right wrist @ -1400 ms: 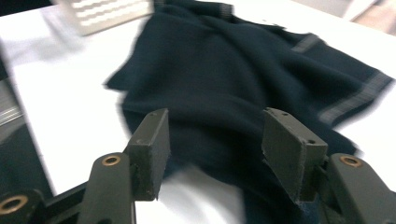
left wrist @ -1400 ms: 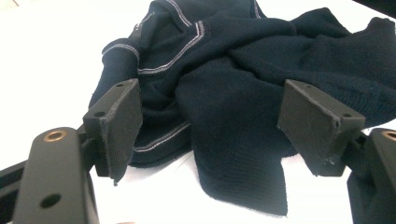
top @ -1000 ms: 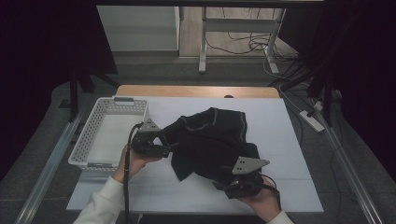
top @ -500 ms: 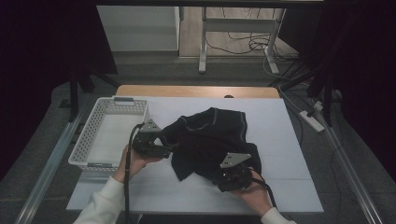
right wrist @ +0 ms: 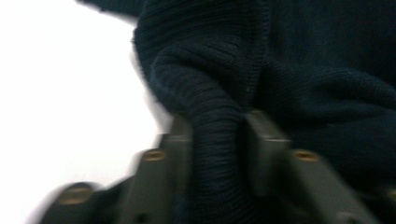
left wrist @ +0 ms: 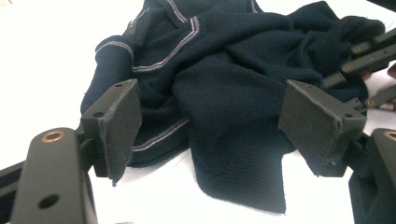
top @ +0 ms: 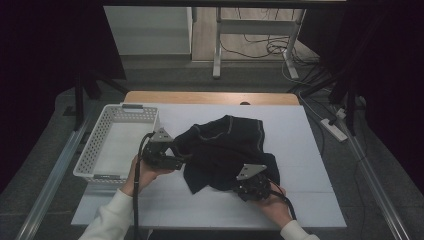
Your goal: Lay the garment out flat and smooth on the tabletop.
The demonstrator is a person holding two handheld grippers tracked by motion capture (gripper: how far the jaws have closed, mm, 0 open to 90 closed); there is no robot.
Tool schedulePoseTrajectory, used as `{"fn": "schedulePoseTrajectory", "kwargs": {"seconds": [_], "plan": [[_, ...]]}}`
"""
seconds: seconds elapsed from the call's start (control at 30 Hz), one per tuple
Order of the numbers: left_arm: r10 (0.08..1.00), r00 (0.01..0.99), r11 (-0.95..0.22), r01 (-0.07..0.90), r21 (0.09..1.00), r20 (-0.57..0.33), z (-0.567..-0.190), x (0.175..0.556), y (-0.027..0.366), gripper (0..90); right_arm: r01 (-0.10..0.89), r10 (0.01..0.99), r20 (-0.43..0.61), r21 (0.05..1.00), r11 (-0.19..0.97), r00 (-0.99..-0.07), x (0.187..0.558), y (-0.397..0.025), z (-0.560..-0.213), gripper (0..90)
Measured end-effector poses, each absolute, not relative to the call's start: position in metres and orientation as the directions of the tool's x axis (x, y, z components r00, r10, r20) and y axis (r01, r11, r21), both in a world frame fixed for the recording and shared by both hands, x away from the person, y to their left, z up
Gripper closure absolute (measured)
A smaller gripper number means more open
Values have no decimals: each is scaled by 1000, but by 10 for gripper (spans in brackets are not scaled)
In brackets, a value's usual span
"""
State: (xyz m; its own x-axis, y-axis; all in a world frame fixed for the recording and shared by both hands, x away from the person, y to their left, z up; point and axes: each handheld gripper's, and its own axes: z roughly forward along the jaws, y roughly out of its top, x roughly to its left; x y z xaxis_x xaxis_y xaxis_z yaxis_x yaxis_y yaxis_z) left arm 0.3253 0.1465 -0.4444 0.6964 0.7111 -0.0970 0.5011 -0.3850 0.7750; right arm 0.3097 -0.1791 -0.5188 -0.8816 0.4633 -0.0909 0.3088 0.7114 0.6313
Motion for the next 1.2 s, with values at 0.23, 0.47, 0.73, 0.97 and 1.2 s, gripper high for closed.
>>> {"fn": "schedulePoseTrajectory", "kwargs": {"seconds": [0.23,0.47,0.73,0.97,1.2], "plan": [[714,693,-382,504,775,-99,-444,325,149,220,343,448,-20,613,712,-894,302,-197,-513,777],[712,695,-384,503,774,-98,-443,325,148,218,341,461,-19,647,682,-887,278,-229,-498,776],[713,694,-381,502,776,-99,-442,324,149,216,378,505,-10,650,659,-863,270,-258,-499,772],[717,690,-373,503,779,-102,-440,324,151,213,369,505,-21,657,657,-863,268,-257,-497,616],[716,691,-373,499,782,-100,-440,324,149,213,305,507,-52,745,594,-860,259,-244,-481,386]]}}
